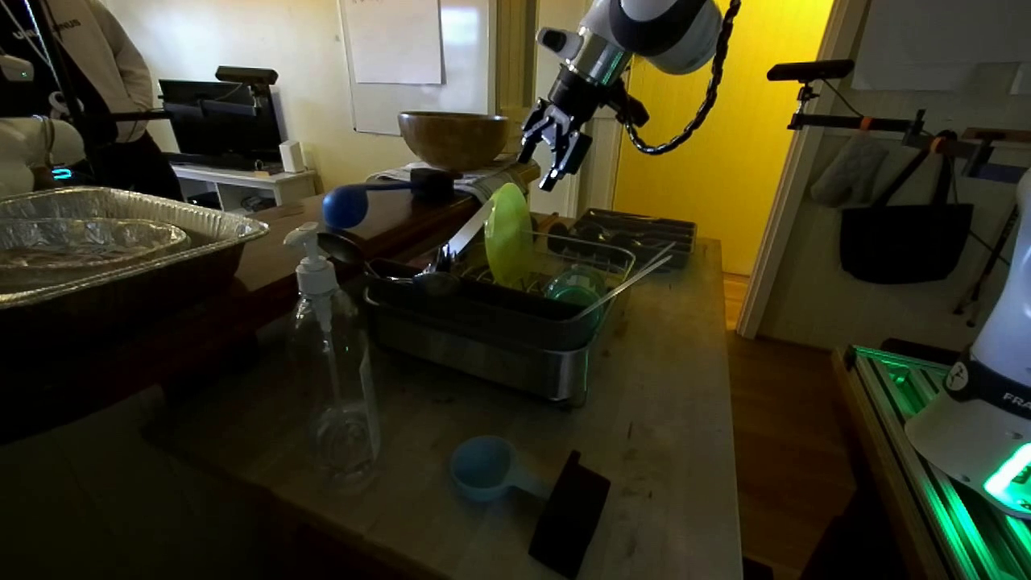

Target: Put the plate on the countertop

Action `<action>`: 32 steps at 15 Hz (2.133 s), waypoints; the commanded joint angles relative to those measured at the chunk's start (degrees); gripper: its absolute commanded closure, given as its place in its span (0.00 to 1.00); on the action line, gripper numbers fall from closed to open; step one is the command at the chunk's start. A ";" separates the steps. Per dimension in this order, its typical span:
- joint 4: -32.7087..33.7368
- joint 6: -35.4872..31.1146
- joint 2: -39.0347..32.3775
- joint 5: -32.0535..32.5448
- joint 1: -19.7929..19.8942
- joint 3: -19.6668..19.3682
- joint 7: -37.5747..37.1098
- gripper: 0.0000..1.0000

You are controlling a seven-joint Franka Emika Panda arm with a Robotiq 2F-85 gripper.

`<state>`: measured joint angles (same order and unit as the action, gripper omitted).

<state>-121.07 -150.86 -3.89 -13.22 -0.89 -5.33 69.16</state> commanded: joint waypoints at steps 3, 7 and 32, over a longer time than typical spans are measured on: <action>2.43 -4.48 -5.15 -4.00 3.24 4.47 5.01 0.00; 3.36 -4.85 -7.21 -4.10 4.82 6.62 5.38 0.00; 6.59 -2.30 -1.97 -6.18 8.32 7.91 2.82 0.96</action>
<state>-114.70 -152.55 -7.60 -17.49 7.50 3.13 73.01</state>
